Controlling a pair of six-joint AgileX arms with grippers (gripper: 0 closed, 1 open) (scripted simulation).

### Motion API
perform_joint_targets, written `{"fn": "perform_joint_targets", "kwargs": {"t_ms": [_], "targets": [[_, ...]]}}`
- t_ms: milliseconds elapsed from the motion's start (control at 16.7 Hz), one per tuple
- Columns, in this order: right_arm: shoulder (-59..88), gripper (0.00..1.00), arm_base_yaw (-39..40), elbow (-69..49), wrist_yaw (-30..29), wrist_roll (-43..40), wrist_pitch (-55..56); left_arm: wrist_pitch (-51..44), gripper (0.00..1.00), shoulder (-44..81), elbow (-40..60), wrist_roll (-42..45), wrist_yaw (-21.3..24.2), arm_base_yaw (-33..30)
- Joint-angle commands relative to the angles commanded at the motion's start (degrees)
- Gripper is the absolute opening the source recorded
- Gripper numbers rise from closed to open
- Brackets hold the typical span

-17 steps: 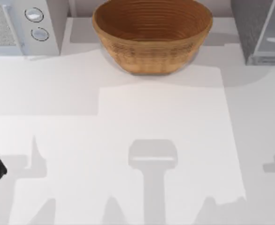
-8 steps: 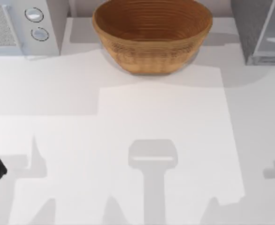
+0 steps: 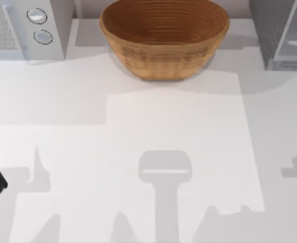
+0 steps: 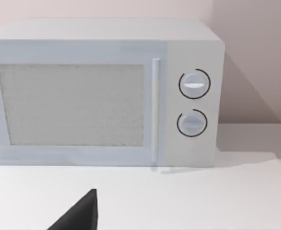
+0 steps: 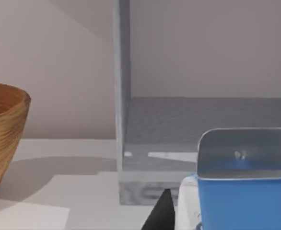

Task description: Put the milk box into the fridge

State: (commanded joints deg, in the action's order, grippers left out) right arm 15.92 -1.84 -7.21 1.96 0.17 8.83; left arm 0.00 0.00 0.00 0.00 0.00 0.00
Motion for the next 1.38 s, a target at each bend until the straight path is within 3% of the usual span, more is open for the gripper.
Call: {"fn": "perform_joint_targets", "kwargs": {"t_ms": [900,1380], "targets": [[77.39,0.00,-10.16,-34.30,8.83,0.47,42.21,0.00,1.00,0.00,0.00,0.00,0.00,0.00],[104.75,0.00,-13.74,-46.88,12.08,0.51,57.63,0.00,1.00,0.00,0.00,0.00,0.00,0.00]]}}
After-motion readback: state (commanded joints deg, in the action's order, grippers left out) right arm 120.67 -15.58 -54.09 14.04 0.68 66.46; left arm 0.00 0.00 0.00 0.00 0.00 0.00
